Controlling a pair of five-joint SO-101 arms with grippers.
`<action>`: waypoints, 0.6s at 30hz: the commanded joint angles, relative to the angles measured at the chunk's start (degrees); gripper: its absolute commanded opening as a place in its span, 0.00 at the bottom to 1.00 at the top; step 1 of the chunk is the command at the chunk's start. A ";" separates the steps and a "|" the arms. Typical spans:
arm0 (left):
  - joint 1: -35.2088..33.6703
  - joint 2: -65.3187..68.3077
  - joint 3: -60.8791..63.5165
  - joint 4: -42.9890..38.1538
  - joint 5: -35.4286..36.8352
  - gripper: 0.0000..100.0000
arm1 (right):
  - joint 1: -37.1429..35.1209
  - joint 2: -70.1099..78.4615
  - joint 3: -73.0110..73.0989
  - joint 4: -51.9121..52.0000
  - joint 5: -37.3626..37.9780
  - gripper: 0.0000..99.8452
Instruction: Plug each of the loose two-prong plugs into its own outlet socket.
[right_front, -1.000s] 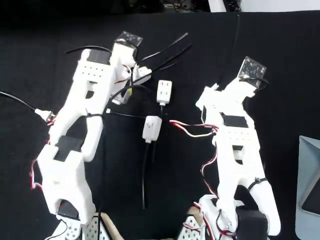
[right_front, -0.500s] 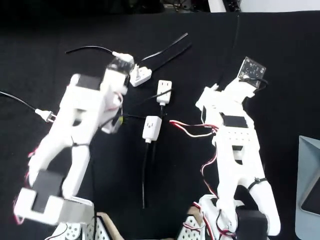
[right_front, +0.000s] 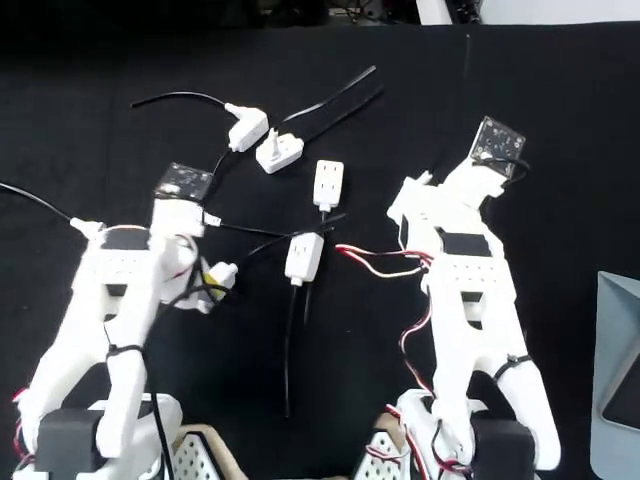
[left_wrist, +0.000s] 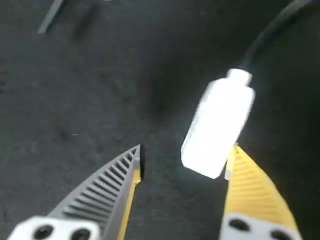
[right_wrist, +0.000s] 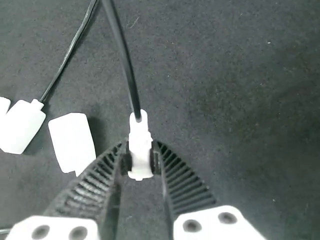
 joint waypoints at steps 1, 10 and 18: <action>-5.14 -2.20 -0.40 -0.70 -2.90 0.28 | -0.79 -2.07 -0.31 -1.32 -0.44 0.01; -7.43 -2.20 -5.85 4.04 -4.31 0.28 | -0.79 -2.07 -0.31 -1.32 -0.35 0.01; -7.34 -1.93 -16.57 10.20 -4.04 0.28 | -0.79 -2.07 -0.31 -1.32 -0.18 0.01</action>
